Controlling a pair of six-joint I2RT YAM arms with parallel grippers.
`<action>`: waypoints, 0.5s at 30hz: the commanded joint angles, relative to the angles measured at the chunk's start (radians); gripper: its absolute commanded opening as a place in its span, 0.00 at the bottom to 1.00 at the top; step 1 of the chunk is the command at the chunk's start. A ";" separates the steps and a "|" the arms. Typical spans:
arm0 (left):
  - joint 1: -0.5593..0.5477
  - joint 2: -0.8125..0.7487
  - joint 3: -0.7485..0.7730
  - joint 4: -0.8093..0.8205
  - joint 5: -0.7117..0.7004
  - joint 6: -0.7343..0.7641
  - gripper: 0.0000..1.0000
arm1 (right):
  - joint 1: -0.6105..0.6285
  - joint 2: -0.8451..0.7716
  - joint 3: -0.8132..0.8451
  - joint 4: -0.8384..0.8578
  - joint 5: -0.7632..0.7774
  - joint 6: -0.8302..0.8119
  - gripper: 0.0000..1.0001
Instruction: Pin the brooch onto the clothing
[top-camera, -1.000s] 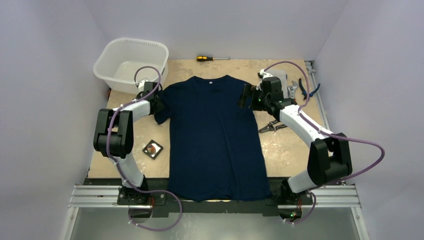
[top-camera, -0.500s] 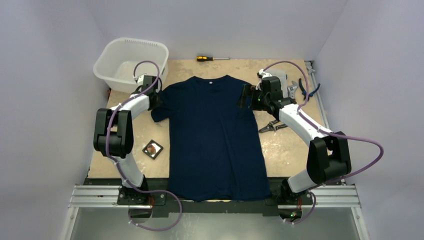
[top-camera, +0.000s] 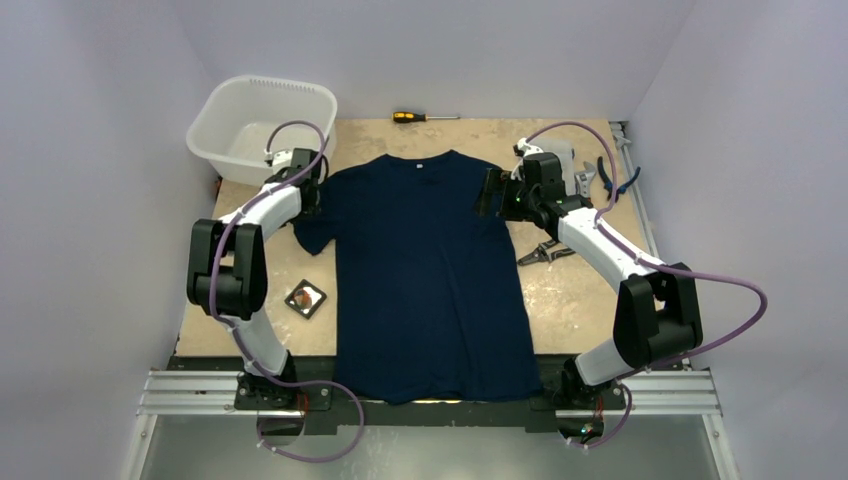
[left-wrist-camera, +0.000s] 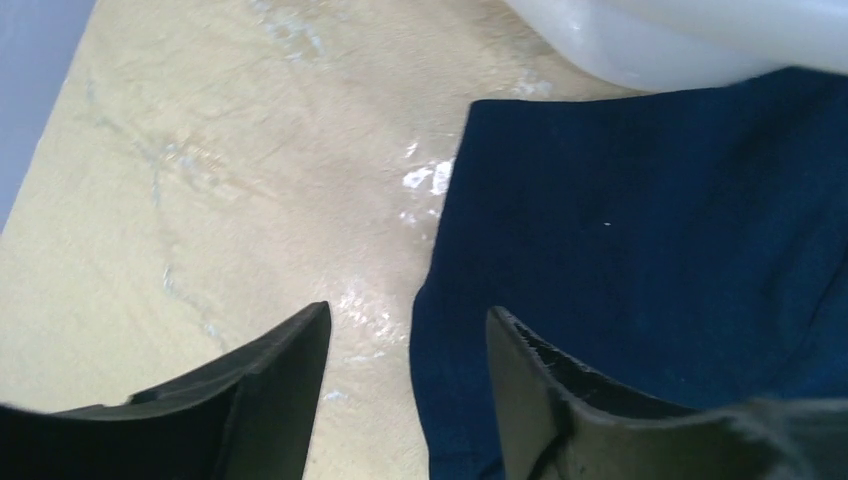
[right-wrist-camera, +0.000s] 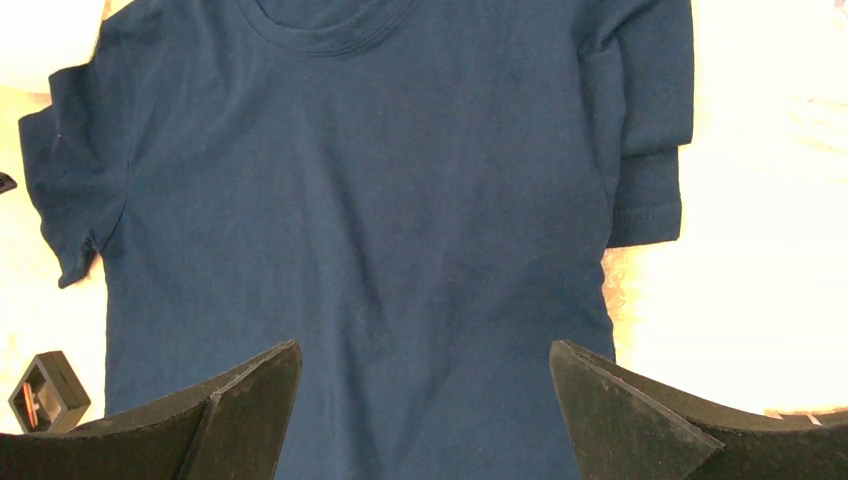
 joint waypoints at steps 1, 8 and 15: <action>0.002 -0.096 0.038 -0.058 -0.095 -0.016 0.63 | 0.001 -0.015 0.043 0.002 0.003 -0.001 0.99; 0.000 -0.209 0.049 -0.087 0.043 0.101 0.65 | 0.000 -0.026 0.026 0.021 0.126 0.057 0.99; -0.002 -0.363 -0.065 -0.021 0.339 0.262 0.66 | -0.021 0.025 0.036 0.051 0.211 0.119 0.95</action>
